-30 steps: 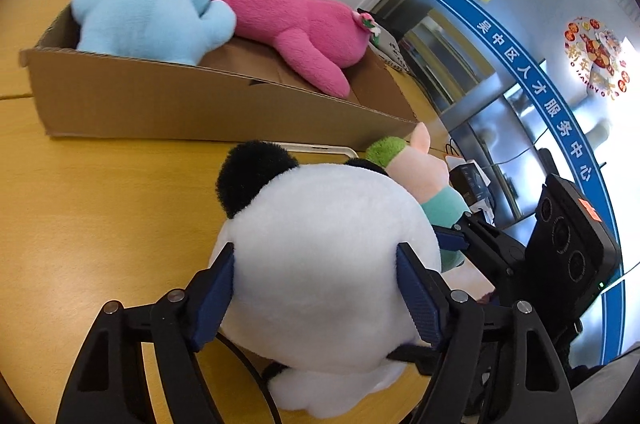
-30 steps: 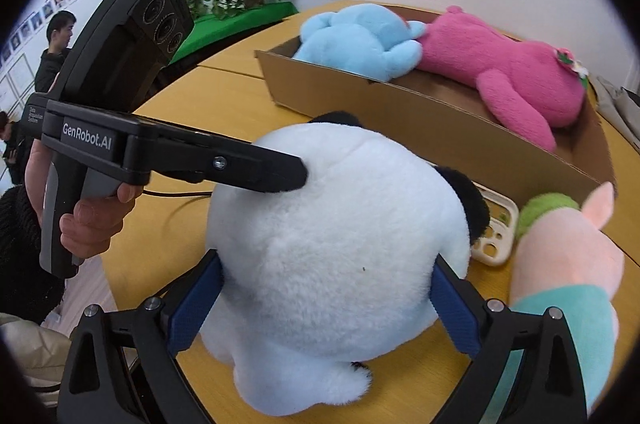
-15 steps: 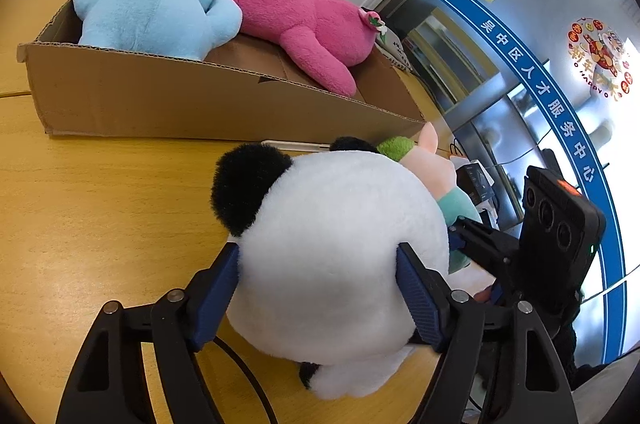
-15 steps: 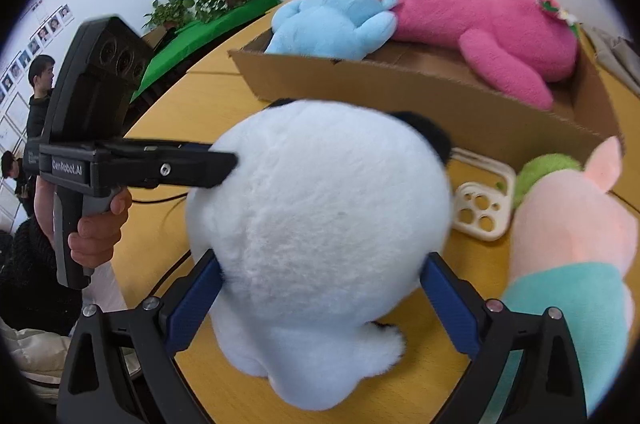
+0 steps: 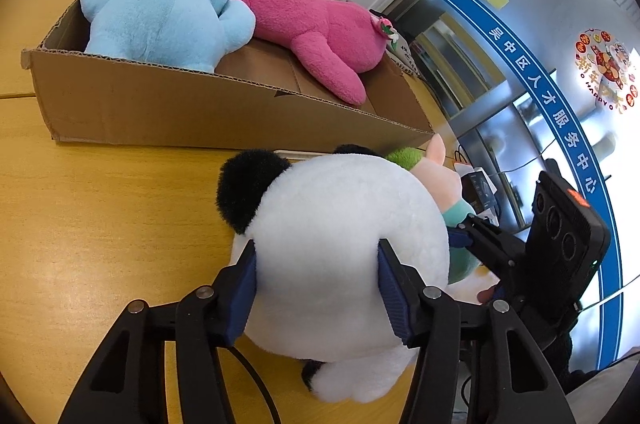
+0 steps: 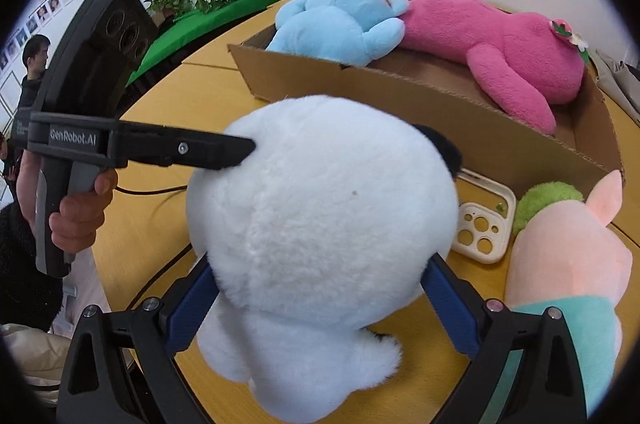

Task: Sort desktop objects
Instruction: 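Move both grippers to the panda plush and close them on its body, then lift the panda plush into the box beside the light blue plush and release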

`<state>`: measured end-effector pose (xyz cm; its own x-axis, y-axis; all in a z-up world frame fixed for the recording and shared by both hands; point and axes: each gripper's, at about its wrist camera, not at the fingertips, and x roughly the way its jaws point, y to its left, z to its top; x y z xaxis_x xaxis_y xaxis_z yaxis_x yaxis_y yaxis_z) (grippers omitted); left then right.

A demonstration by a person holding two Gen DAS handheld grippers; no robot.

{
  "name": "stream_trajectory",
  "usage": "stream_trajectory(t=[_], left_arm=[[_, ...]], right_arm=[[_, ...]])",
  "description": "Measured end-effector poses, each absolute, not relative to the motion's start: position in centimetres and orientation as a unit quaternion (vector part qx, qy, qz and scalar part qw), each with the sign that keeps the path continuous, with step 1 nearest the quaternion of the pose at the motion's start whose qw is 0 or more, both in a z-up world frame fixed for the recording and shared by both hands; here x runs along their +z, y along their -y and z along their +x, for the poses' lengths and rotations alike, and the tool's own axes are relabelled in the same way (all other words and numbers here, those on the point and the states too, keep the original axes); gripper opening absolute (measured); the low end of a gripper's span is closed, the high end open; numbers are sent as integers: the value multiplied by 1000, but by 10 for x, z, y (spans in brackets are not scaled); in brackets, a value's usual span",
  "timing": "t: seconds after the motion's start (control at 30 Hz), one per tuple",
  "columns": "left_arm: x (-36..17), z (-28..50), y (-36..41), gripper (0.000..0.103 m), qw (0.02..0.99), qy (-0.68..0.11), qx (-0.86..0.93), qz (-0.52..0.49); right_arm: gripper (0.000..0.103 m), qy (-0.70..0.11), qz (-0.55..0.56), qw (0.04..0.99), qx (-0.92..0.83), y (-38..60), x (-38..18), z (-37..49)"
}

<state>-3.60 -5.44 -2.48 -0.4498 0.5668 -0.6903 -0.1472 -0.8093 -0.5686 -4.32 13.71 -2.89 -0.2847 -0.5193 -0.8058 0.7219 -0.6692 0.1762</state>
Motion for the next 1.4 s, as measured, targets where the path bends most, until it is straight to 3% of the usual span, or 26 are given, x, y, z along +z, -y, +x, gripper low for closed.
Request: stream_trajectory(t=[0.23,0.43,0.6,0.7,0.93,1.17,1.4], left_arm=[[-25,-37,57,58,221,217,822,-478],[-24,-38,55,49,204,194,831,-479],[-19,-34,57,43,216,187,829,-481],[-14,-32,56,40,217,186,830,-478],[48,-28,52,40,224,151,864,-424],[129,-91,37,40,231,87,905,-347],[129,-188,51,40,204,88,907,-358]], right_arm=[[97,-111,460,395,-788,-145,-17,-59],[92,-89,483,410,-768,-126,-43,-62],[76,-83,463,416,-778,-126,-37,-53],[73,-84,453,418,-783,-127,-34,-49],[71,-52,398,438,-805,-139,3,-48],[71,-83,299,429,-848,-137,78,-96],[71,-105,282,425,-854,-116,91,-196]])
